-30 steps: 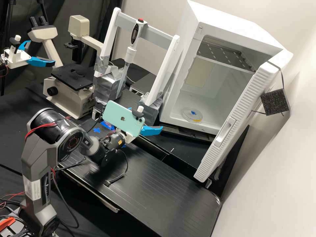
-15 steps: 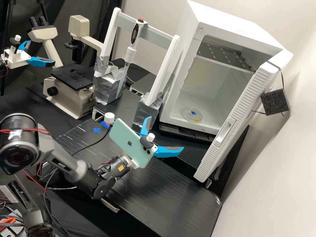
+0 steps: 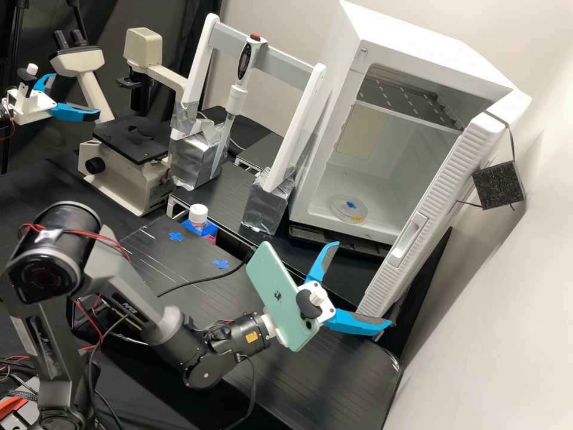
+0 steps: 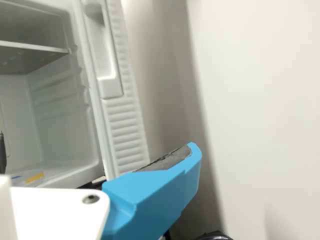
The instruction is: Close the door
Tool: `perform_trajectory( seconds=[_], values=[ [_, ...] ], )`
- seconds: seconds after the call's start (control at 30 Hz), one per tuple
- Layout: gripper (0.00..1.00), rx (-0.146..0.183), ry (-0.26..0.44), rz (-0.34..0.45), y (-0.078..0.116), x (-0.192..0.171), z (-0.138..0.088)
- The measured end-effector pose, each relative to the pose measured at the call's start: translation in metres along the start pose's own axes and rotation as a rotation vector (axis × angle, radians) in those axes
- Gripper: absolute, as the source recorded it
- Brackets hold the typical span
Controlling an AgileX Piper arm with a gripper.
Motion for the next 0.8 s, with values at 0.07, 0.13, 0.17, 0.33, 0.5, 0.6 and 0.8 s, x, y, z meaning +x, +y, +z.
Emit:
perform_trajectory(
  seconds=[0.07, 0.13, 0.17, 0.33, 0.5, 0.6, 0.8],
  values=[
    [1.00, 0.020, -0.010, 0.013, 0.000, 0.009, 0.006],
    [1.00, 0.031, -0.020, 0.026, 0.000, 0.018, 0.013],
    [1.00, 0.033, -0.024, 0.032, 0.000, 0.023, 0.016],
    [1.00, 0.024, -0.025, 0.043, -0.001, 0.039, 0.024],
    [1.00, 0.034, -0.002, 0.018, -0.006, 0.051, 0.025],
    [1.00, 0.044, 0.023, -0.032, -0.012, 0.058, 0.023],
    [1.00, 0.038, 0.050, -0.106, -0.023, 0.066, 0.021]
  ],
)
